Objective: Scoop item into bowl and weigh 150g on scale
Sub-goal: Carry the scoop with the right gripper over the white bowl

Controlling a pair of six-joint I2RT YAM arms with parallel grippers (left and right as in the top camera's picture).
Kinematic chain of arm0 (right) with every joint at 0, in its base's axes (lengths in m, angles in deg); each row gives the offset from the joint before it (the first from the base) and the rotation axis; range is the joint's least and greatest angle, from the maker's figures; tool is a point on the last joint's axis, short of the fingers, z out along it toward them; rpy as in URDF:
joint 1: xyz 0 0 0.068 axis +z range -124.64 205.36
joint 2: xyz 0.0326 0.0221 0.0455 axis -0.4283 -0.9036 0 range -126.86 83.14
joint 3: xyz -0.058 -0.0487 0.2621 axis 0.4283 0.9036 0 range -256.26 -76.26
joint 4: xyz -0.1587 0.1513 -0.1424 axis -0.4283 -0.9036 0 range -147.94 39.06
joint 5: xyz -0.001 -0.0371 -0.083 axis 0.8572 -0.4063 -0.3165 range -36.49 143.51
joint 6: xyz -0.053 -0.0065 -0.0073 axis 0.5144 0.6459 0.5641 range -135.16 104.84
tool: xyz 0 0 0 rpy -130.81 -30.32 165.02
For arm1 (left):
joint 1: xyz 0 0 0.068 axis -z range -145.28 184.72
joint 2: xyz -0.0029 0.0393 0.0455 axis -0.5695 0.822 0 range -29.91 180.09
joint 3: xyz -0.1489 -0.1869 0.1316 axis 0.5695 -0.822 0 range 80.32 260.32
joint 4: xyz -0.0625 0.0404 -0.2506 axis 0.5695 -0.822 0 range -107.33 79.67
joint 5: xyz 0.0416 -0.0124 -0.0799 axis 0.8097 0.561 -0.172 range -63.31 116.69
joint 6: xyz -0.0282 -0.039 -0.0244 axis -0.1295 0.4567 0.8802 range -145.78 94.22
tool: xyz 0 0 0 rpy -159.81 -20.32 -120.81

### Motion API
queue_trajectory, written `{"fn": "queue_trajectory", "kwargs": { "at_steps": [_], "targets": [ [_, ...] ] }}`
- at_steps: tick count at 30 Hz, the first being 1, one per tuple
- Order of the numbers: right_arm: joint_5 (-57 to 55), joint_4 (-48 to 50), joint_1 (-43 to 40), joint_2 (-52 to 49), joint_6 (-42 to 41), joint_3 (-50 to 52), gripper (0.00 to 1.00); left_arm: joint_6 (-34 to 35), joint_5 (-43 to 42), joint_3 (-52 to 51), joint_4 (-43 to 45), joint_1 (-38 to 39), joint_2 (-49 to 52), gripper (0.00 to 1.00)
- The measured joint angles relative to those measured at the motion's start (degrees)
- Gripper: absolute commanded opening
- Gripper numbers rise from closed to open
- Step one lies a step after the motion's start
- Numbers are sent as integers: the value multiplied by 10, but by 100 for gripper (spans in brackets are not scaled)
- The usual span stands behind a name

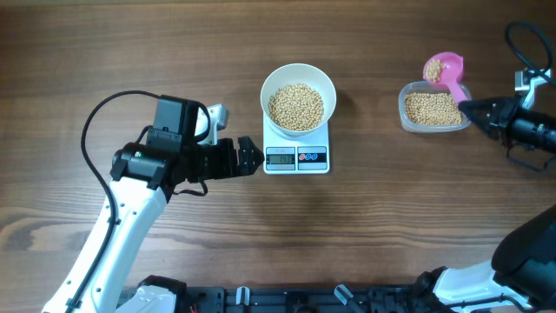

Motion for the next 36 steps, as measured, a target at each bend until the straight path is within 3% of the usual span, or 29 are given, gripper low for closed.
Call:
{"fn": "queue_trajectory", "kwargs": {
  "at_steps": [7,17,28,36],
  "targets": [
    [85,14,37,10,17,0,4,0,0,0,0,0,0,100],
    [49,260,236,40,-132,0,4,0,0,0,0,0,0,100],
    [-96,242,374,43,-95,0,4,0,0,0,0,0,0,100],
    [-236,190,418,43,-45,0,4,0,0,0,0,0,0,100]
  ]
}}
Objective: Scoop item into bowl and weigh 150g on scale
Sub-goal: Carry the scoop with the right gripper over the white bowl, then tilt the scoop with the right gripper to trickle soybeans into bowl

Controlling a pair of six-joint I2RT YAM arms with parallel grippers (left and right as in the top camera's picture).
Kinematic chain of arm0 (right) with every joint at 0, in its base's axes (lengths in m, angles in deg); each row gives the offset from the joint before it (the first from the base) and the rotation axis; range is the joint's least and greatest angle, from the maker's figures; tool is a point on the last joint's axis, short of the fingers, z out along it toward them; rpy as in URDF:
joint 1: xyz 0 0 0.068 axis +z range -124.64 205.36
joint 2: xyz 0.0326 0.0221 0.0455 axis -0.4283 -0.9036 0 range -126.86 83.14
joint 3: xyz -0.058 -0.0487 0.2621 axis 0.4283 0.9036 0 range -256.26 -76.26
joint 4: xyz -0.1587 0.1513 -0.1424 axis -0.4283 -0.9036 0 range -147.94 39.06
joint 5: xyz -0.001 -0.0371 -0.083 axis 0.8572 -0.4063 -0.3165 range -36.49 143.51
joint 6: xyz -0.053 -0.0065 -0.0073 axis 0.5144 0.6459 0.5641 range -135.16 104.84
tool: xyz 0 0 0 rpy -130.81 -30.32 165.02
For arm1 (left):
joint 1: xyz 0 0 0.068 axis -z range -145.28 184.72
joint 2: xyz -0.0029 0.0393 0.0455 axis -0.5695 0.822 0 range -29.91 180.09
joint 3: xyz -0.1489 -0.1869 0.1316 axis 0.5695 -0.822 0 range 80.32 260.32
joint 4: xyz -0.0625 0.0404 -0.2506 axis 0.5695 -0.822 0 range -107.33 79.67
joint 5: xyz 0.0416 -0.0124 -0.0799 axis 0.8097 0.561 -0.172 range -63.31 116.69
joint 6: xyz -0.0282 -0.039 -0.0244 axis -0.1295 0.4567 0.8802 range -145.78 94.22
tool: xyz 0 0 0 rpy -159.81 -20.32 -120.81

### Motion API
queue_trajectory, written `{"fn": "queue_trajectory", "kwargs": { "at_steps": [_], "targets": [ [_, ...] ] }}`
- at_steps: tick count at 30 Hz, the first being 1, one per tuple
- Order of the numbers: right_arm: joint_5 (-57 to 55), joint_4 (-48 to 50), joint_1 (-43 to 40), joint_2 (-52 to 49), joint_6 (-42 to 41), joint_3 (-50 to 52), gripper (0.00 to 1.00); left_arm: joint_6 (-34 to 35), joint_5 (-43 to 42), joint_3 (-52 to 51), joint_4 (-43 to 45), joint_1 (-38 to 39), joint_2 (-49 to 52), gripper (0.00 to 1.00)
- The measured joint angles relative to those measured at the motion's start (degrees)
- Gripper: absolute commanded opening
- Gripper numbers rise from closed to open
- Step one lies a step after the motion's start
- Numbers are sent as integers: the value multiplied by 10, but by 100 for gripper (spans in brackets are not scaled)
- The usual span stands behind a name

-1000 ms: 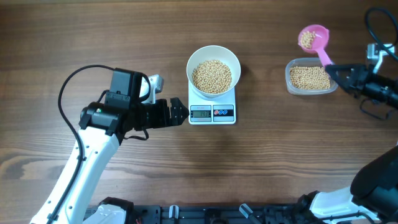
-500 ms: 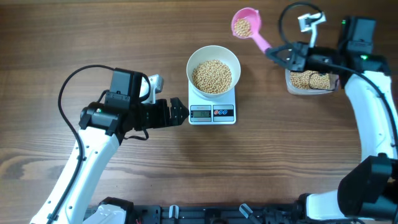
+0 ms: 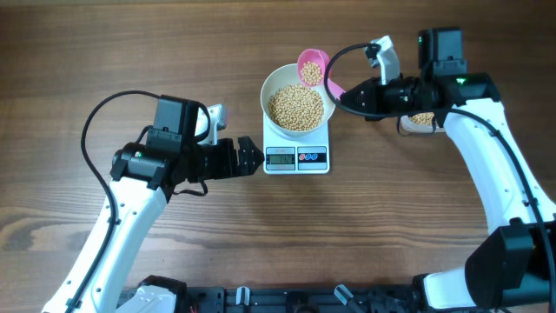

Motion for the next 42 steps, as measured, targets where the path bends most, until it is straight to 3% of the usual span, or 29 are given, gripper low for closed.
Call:
{"fn": "queue_trajectory", "kwargs": {
  "at_steps": [21,42],
  "targets": [
    [-209,-29,96,0,84,0,4,0,0,0,0,0,0,100],
    [-254,-9,111,0,100,0,4,0,0,0,0,0,0,100]
  ]
}}
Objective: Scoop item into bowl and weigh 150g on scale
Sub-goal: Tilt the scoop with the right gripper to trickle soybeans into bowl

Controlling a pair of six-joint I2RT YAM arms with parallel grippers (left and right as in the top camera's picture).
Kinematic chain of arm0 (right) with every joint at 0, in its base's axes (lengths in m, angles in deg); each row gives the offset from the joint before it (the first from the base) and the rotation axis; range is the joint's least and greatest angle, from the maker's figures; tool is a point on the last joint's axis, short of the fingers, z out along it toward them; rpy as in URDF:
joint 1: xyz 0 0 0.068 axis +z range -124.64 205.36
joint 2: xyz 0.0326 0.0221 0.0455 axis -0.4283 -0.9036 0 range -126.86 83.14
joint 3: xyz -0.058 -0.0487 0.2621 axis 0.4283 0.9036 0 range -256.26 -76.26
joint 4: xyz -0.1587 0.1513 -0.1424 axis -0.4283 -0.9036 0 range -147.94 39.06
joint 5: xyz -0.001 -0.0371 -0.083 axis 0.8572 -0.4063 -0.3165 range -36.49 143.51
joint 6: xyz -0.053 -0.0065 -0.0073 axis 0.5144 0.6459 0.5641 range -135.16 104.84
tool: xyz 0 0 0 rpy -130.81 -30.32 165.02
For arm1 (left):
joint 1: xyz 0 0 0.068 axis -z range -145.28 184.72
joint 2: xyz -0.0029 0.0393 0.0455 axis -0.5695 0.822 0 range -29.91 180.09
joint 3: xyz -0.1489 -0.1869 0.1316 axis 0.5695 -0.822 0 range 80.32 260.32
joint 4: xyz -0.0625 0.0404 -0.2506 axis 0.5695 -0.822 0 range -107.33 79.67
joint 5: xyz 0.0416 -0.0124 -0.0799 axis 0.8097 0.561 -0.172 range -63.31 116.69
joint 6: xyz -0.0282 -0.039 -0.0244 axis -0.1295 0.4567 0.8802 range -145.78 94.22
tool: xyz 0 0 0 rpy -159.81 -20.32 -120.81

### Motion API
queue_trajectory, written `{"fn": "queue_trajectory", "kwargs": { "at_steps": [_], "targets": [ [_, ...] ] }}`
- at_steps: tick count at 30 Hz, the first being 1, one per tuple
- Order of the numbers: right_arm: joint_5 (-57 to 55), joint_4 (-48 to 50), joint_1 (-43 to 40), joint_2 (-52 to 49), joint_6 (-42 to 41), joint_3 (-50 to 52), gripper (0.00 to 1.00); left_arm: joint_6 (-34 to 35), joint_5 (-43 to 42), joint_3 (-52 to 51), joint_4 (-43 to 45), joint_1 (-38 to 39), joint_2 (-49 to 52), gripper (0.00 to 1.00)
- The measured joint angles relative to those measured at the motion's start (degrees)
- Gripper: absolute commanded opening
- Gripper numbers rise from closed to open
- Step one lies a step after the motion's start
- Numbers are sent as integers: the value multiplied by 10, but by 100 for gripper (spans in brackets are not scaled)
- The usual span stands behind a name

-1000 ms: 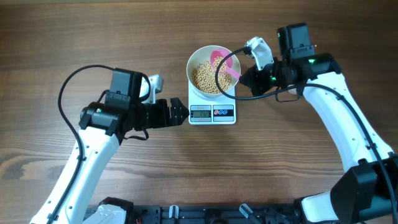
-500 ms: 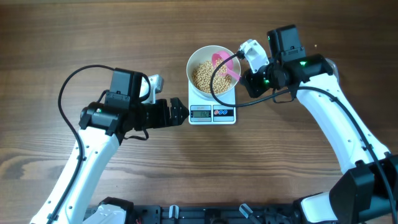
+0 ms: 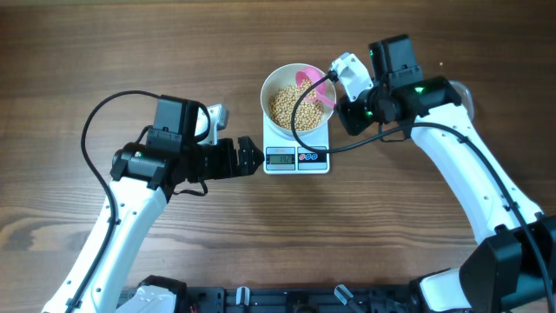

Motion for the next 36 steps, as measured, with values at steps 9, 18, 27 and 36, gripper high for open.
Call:
{"fn": "queue_trajectory", "kwargs": {
  "at_steps": [9,18,27,36],
  "targets": [
    [26,-3,2,0,0,0,4,0,0,0,0,0,0,100],
    [60,-11,2,0,-7,0,4,0,0,0,0,0,0,100],
    [96,-12,-5,0,-32,0,4,0,0,0,0,0,0,100],
    [154,-13,-73,0,-62,0,4,0,0,0,0,0,0,100]
  ]
}}
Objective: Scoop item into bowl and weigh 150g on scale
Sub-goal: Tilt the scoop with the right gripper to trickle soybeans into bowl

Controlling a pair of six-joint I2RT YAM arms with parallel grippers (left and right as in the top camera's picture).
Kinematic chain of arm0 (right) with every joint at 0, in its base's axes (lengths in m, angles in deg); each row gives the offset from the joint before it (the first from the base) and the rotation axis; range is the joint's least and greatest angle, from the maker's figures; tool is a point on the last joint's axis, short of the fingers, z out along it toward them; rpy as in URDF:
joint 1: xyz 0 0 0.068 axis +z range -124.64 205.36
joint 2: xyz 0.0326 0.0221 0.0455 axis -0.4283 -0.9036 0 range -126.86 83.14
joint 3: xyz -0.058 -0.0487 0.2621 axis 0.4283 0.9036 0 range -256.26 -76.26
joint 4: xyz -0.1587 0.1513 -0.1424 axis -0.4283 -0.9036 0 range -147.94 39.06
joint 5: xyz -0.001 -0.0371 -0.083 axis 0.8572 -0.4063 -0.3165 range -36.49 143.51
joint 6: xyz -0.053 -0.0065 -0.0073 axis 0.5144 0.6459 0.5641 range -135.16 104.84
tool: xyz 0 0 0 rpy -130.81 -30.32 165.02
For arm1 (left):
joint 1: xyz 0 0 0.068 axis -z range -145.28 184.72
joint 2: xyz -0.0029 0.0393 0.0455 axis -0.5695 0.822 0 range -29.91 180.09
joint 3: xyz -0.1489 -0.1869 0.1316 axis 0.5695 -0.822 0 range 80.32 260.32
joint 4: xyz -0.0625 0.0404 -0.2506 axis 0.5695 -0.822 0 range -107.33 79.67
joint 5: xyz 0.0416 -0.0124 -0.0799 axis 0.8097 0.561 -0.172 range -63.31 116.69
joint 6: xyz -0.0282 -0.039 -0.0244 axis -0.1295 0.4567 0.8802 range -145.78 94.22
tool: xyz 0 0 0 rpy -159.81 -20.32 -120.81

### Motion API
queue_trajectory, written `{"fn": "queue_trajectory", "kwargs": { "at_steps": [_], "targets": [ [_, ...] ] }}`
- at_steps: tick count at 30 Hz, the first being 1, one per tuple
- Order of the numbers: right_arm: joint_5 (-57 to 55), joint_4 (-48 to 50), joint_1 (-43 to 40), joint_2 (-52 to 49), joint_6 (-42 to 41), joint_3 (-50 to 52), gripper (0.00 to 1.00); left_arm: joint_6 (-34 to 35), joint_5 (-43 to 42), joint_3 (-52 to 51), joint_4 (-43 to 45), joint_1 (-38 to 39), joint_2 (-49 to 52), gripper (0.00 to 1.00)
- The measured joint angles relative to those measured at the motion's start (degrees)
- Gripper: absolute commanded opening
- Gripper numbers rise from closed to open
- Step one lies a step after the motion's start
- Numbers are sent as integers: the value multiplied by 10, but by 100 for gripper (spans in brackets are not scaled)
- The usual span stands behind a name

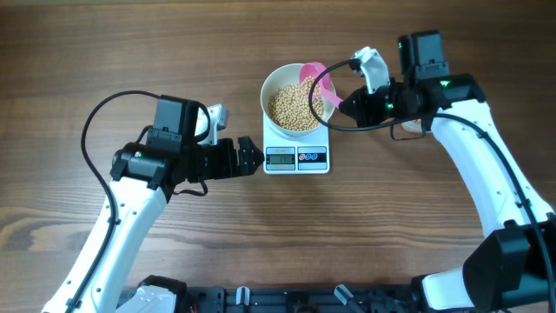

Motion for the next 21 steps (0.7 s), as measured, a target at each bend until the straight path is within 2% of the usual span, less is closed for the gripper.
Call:
{"fn": "queue_trajectory", "kwargs": {
  "at_steps": [13,21],
  "targets": [
    [16,-1,-2,0,16,0,5,0,0,0,0,0,0,100],
    [9,-1,-2,0,54,0,4,0,0,0,0,0,0,100]
  ]
}}
